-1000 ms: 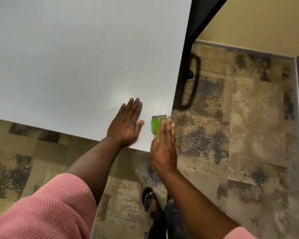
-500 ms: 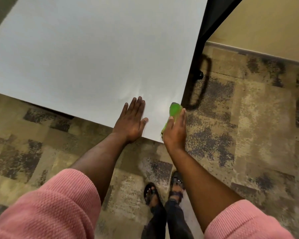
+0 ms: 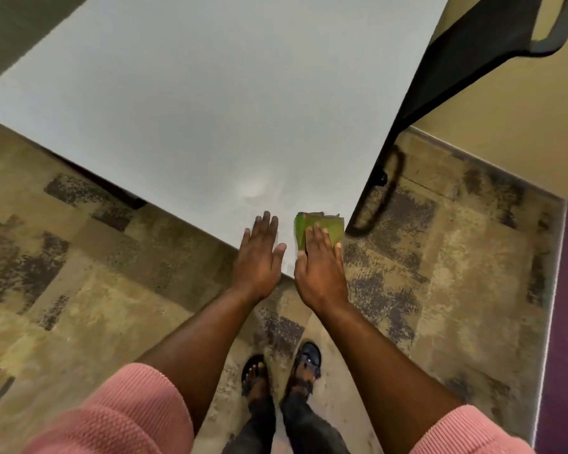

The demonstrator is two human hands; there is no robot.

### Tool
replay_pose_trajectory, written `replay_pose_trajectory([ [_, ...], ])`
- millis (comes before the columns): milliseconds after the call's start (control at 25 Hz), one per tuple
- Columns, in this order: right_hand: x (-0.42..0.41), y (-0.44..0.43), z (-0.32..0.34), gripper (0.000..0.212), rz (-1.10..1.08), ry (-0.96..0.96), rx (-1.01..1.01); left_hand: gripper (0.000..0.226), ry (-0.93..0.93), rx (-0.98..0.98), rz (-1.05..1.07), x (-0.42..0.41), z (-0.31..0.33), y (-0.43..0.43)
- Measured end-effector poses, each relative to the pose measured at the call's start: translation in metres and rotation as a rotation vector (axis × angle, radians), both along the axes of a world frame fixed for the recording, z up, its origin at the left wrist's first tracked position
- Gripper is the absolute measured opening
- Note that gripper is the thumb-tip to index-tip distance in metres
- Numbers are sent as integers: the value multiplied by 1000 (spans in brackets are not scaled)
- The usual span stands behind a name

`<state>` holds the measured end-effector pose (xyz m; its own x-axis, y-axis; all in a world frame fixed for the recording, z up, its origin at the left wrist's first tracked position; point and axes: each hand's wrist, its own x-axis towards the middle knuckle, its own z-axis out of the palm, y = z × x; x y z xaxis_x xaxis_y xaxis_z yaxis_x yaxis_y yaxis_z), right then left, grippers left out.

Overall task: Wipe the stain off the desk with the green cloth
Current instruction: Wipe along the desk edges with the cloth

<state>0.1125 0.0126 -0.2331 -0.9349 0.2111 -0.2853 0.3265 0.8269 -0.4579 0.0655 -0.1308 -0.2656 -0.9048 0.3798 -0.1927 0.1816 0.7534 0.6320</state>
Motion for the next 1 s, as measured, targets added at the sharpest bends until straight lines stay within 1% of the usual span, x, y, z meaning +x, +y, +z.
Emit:
replay_pose_trajectory([
  [80, 2, 16, 17, 64, 15, 37, -13, 65, -30, 13, 42, 21, 10, 10],
  [160, -7, 40, 24, 65, 71, 20, 22, 66, -55, -12, 56, 35, 16, 24],
  [280, -30, 66, 22, 61, 270, -44, 81, 68, -59, -95, 35, 40, 20, 52],
  [400, -53, 83, 13, 59, 469, -71, 94, 74, -13, -229, 86, 38, 14, 86],
  [480, -71, 101, 6, 59, 566, -75, 74, 80, -15, -305, 192, 33, 8, 110],
  [600, -99, 128, -5, 56, 686, -18, 10, 79, -37, -388, 318, 29, 5, 146],
  [680, -123, 143, -12, 54, 778, 11, -42, 80, -84, -381, 424, 25, 6, 174],
  [760, -145, 150, -18, 56, 881, 21, -63, 82, -97, -396, 576, 19, 1, 191],
  [840, -164, 148, -25, 57, 990, 34, -83, 79, -93, -412, 721, 19, -5, 198],
  [920, -178, 143, -30, 57, 1055, 52, -102, 75, -90, -413, 809, 28, -10, 201],
  [1000, -179, 134, -36, 58, 1126, 69, -110, 74, -110, -426, 945, 41, -13, 208],
])
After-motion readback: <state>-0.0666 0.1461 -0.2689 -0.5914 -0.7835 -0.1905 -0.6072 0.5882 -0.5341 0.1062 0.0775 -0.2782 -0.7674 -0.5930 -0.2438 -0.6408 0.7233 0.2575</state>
